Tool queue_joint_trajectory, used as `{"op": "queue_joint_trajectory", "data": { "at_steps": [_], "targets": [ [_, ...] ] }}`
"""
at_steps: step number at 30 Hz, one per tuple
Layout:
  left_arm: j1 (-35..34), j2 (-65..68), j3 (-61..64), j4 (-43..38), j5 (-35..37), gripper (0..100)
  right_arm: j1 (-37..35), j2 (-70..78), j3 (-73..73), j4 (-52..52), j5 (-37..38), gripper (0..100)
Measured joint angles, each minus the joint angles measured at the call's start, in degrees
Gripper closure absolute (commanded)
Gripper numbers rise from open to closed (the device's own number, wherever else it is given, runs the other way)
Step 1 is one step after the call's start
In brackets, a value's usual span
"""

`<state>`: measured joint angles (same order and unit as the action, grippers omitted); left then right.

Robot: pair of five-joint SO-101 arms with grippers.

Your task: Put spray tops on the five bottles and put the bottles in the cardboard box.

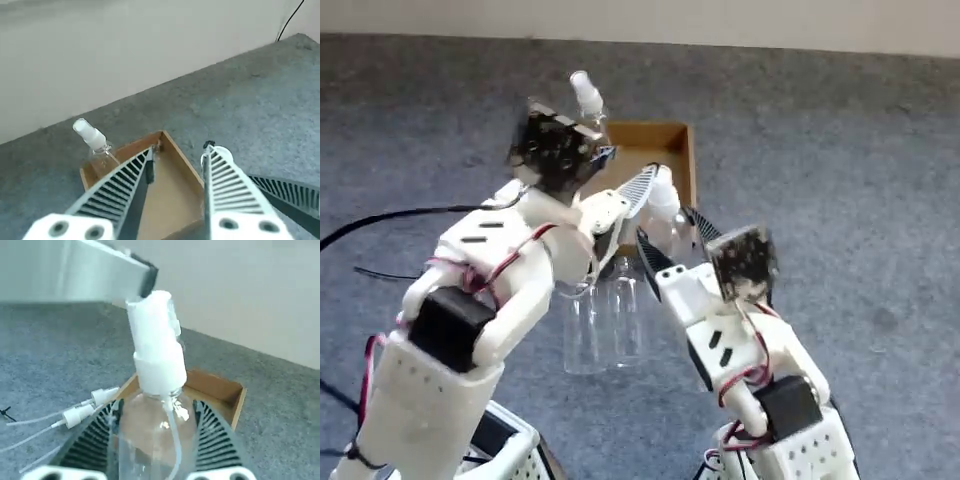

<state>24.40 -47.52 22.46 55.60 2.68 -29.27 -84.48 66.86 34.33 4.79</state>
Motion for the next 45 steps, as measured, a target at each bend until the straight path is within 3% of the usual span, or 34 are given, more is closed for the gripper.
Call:
{"op": "queue_joint_trajectory", "data": {
  "at_steps": [13, 24, 28, 38, 41, 45],
  "targets": [
    [0.7, 0.9, -2.2, 0.2, -0.3, 84, -0.2, -6.2, 5.4, 0.0, 1.1, 99.5],
    [4.8, 0.7, -2.5, 0.3, -4.8, 84, -0.2, -6.2, 5.4, 0.0, 1.1, 99.5],
    [4.2, 0.6, -6.6, 3.3, -5.0, 84, -0.1, -6.2, 5.4, 0.0, 1.1, 99.5],
    [-4.7, -0.1, -19.8, 19.8, -5.1, 84, 2.7, -0.2, 4.2, -5.8, 1.1, 99.5],
    [-8.6, -1.1, -16.9, 21.7, -5.1, 84, 4.2, 9.0, -0.9, -10.4, 1.1, 99.5],
    [-14.8, -7.2, -4.1, 21.2, -5.1, 84, 4.5, 24.4, -12.0, -12.9, 1.1, 99.5]
  ]
}}
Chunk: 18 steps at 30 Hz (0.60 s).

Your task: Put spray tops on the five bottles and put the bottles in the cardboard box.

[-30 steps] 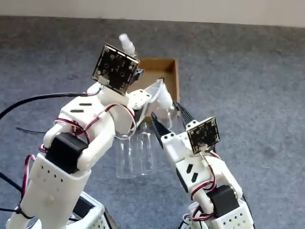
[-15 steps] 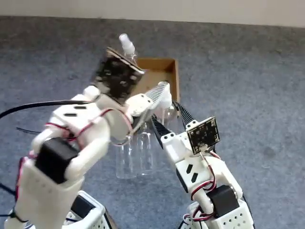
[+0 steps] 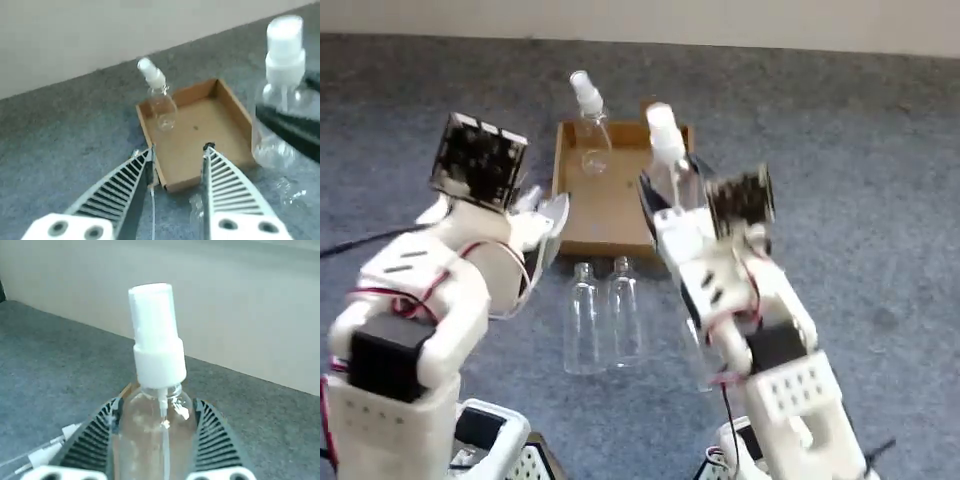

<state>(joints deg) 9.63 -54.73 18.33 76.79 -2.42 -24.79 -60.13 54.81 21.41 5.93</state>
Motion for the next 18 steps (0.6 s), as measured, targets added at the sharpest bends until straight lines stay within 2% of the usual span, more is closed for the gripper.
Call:
{"op": "queue_joint_trajectory", "data": {
  "at_steps": [2, 5, 9, 13, 18],
  "targets": [
    [-1.7, -4.7, 9.8, -4.4, 0.0, 82, 0.0, 7.3, -6.2, -0.2, -1.3, 99.5],
    [-4.6, -13.1, 26.8, -14.4, 0.0, 75, -0.3, 15.8, -14.5, 0.0, -3.3, 99.5],
    [-4.7, -23.7, 45.7, -24.7, 0.0, 73, -4.8, 23.6, -22.8, 4.5, -4.0, 99.5],
    [-4.9, -29.2, 51.0, -26.6, 0.0, 73, -8.5, 27.1, -27.2, 5.2, -4.2, 99.5],
    [-4.7, -28.4, 53.3, -30.3, 0.0, 73, -13.4, 27.7, -28.2, 11.8, -4.2, 99.5]
  ]
}}
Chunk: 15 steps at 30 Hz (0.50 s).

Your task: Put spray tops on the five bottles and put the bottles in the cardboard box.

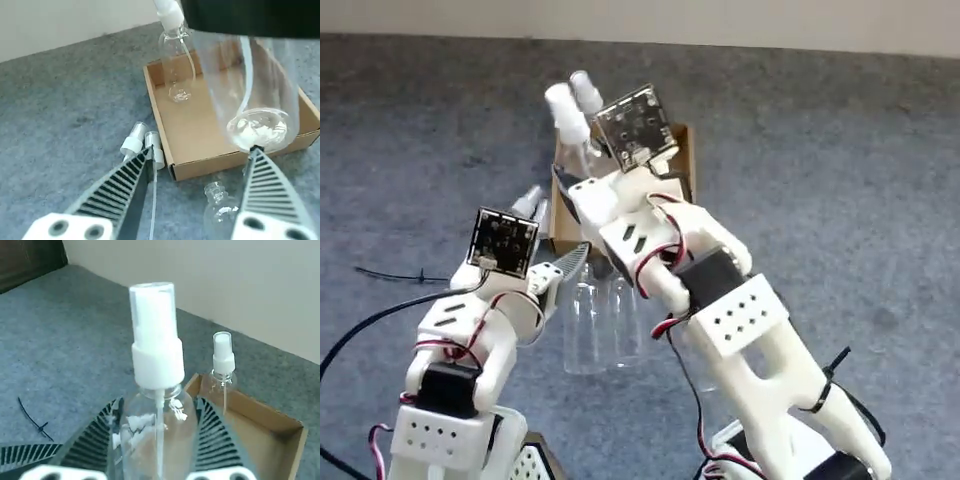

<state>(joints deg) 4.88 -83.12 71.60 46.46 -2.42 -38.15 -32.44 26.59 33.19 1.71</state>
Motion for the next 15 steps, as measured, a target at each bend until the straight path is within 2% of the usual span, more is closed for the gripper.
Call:
{"op": "queue_joint_trajectory", "data": {
  "at_steps": [8, 15],
  "targets": [
    [0.1, 2.5, 0.0, -0.8, 0.0, 73, -0.3, -0.1, -0.9, 5.7, 0.0, 99.5],
    [-0.8, 2.5, 0.0, -0.9, 0.0, 73, 0.3, -0.1, -0.9, 6.8, 0.0, 99.5]
  ]
}}
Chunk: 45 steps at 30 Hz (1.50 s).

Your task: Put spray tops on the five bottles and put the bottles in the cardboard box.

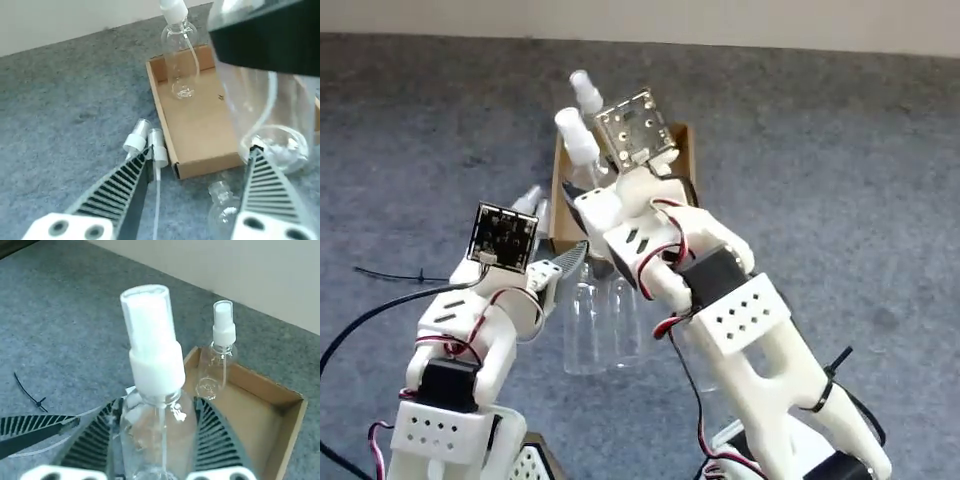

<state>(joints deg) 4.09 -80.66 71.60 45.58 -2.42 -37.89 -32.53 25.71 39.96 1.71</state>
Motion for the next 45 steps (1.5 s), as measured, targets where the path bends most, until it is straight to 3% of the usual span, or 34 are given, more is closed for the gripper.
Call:
{"op": "queue_joint_trajectory", "data": {
  "at_steps": [27, 39, 41, 45],
  "targets": [
    [1.5, 0.0, -0.3, -0.7, 0.0, 73, 0.5, 0.0, 0.0, -0.4, -3.6, 99.5],
    [-1.7, -0.1, 0.4, -3.8, 0.0, 73, 0.7, 0.0, 0.0, 1.8, -3.6, 99.5],
    [-1.7, -0.1, 0.4, -3.8, 0.0, 73, 0.7, 0.0, 0.0, 1.8, -1.5, 99.5],
    [-1.7, -0.1, 0.4, -3.8, 0.0, 73, 1.4, 0.0, 0.1, 1.8, 10.1, 99.5]
  ]
}}
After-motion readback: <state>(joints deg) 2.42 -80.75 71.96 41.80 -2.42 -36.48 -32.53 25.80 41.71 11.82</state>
